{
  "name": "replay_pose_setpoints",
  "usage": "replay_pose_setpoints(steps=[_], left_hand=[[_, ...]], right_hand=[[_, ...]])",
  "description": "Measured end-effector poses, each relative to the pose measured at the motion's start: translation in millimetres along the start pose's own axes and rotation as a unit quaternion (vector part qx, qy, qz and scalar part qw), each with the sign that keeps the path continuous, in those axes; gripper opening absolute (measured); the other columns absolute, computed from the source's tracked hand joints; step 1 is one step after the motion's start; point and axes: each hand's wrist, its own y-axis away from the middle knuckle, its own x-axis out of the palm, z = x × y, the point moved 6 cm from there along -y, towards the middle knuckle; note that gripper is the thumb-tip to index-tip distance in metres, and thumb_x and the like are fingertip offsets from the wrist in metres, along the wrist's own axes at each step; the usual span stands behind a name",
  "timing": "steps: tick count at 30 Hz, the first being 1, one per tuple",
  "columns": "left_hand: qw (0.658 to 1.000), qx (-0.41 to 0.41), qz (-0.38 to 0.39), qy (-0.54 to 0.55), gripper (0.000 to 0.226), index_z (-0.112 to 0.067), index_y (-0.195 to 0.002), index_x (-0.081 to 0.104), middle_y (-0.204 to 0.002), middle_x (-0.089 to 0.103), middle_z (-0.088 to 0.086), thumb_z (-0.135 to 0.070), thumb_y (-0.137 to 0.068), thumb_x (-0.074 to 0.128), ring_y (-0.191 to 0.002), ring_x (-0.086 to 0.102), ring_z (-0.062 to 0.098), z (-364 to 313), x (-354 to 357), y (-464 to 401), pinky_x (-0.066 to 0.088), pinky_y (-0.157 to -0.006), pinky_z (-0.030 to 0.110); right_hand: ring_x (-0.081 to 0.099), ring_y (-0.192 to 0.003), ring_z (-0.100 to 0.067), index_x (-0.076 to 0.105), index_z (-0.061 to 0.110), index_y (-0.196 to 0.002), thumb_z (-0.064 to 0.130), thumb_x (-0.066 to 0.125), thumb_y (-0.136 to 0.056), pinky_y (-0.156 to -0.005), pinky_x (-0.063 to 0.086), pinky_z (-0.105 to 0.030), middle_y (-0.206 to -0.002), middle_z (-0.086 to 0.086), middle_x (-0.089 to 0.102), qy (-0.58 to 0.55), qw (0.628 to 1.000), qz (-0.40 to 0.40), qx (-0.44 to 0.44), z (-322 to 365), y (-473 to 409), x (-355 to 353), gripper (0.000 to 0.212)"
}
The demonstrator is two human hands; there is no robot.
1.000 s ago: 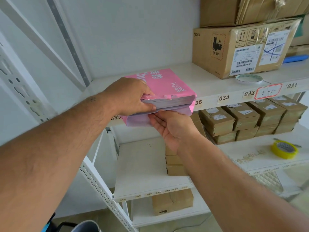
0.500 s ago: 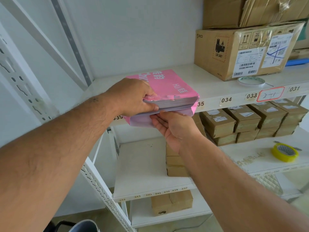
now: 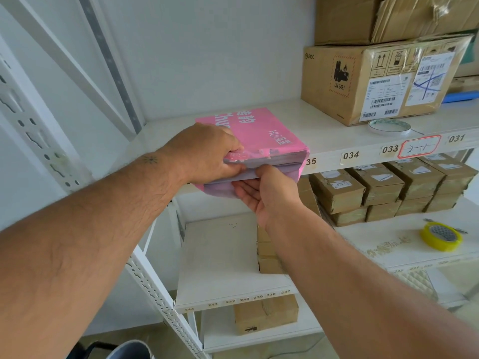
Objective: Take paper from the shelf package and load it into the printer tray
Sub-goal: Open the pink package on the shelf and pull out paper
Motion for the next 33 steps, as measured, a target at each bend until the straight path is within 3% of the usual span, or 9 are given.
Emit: replay_pose_setpoints(steps=[5,10,17,21,26,29,33], left_hand=[[0.997,0.015,0.028,-0.066,0.056,-0.033,-0.146,0.053,-0.131,0.067,-0.002,-0.058,-0.096,0.054,-0.116,0.062,0.026,-8,-1,-2,0.051,-0.094,0.039],[0.993,-0.017,0.058,-0.102,0.053,-0.035,-0.149,0.050,-0.130,0.066,0.001,-0.055,-0.100,0.048,-0.116,0.063,0.028,-13,-4,-6,0.053,-0.091,0.041],[0.993,-0.036,0.061,-0.094,0.051,-0.035,-0.147,0.051,-0.133,0.066,-0.001,-0.053,-0.099,0.051,-0.119,0.063,0.026,-12,-6,-5,0.050,-0.091,0.036],[0.991,-0.045,0.068,-0.102,0.053,-0.034,-0.149,0.049,-0.135,0.065,0.000,-0.052,-0.100,0.050,-0.120,0.062,0.028,-10,-1,-4,0.052,-0.094,0.039],[0.991,-0.056,0.054,-0.108,0.056,-0.033,-0.148,0.047,-0.133,0.063,-0.003,-0.057,-0.097,0.052,-0.116,0.063,0.026,-15,3,-1,0.054,-0.091,0.042],[0.991,-0.063,0.075,-0.091,0.059,-0.036,-0.149,0.046,-0.137,0.060,-0.004,-0.058,-0.095,0.054,-0.119,0.060,0.026,-13,4,-2,0.052,-0.094,0.042],[0.990,-0.078,0.084,-0.087,0.059,-0.036,-0.150,0.047,-0.139,0.060,-0.001,-0.055,-0.095,0.057,-0.121,0.059,0.027,-10,10,-2,0.050,-0.097,0.041]], right_hand=[[0.076,-0.063,-0.018,0.074,0.009,-0.103,0.014,0.062,-0.099,-0.055,0.064,-0.027,-0.089,-0.013,0.081,0.042,0.999,-0.005,-0.022,-2,-4,0,0.013],[0.065,-0.043,-0.016,0.071,0.004,-0.079,0.003,0.057,-0.092,-0.044,0.054,-0.022,-0.070,-0.016,0.073,0.078,0.992,-0.052,-0.084,10,5,-2,0.019],[0.063,-0.046,-0.016,0.066,0.005,-0.069,0.011,0.058,-0.095,-0.049,0.054,-0.028,-0.055,-0.006,0.071,0.180,0.972,-0.046,-0.145,25,65,-20,0.028],[0.060,-0.046,-0.016,0.065,0.006,-0.071,0.013,0.059,-0.095,-0.049,0.052,-0.028,-0.055,-0.005,0.070,0.166,0.979,-0.030,-0.112,11,92,-43,0.026],[0.073,-0.058,-0.018,0.069,0.013,-0.099,0.025,0.063,-0.098,-0.057,0.062,-0.031,-0.078,-0.006,0.074,0.108,0.993,-0.014,-0.033,10,69,-34,0.013],[0.074,-0.066,-0.021,0.066,0.016,-0.092,0.018,0.060,-0.102,-0.057,0.065,-0.032,-0.084,-0.008,0.073,0.115,0.993,-0.002,-0.041,15,61,-31,0.012],[0.073,-0.051,-0.020,0.063,0.013,-0.085,0.007,0.049,-0.104,-0.051,0.062,-0.029,-0.067,-0.010,0.073,0.126,0.989,0.011,-0.071,20,71,-25,0.024]])
